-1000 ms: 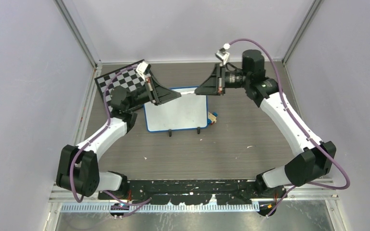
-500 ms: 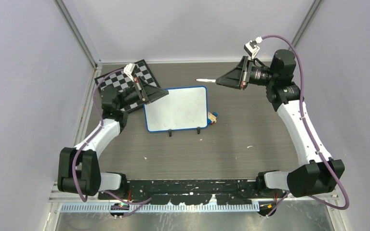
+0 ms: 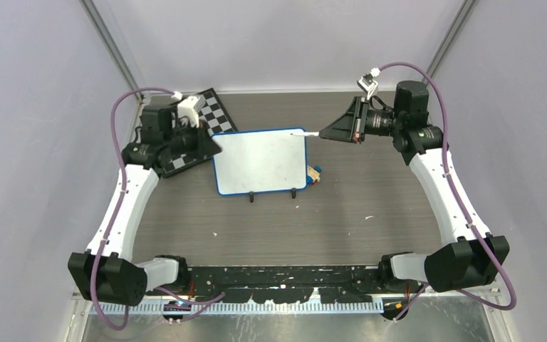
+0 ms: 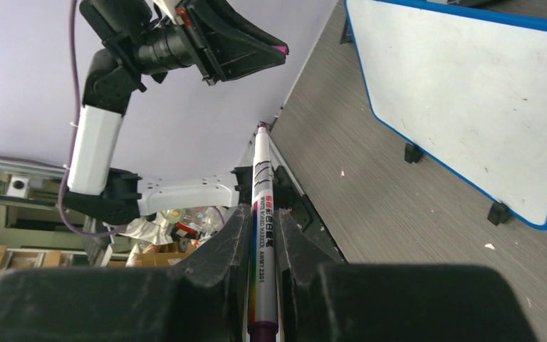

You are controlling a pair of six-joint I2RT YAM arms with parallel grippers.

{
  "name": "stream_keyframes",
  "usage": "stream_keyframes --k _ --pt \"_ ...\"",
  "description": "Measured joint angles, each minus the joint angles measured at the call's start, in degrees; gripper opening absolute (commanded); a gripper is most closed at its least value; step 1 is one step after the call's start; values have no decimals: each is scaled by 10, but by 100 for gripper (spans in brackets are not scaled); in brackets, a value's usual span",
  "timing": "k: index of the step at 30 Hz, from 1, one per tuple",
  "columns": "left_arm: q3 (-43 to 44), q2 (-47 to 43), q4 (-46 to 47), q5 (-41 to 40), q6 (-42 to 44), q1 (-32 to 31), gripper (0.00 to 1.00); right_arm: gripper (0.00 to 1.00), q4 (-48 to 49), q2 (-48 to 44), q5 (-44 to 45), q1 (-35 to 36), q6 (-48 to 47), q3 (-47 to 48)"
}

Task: Write a sentence on the whiteboard
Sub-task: Place the pen cap at the center of the board.

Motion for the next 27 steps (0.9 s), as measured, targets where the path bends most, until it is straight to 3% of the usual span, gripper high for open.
stream_keyframes --k 3,9,14,20,27 --pt "-19 -9 -122 -109 143 47 1 0 -33 0 8 0 -36 0" --pt "-158 -9 -195 -256 317 118 4 0 -96 -3 26 0 -112 -10" --pt "-240 2 -183 -310 387 123 5 0 -144 -10 47 3 -167 -49" --pt "-260 68 -119 -336 440 124 11 0 -175 -13 59 4 -210 -78" --pt "-264 111 -66 -341 470 124 29 0 -183 -22 63 4 -244 -80"
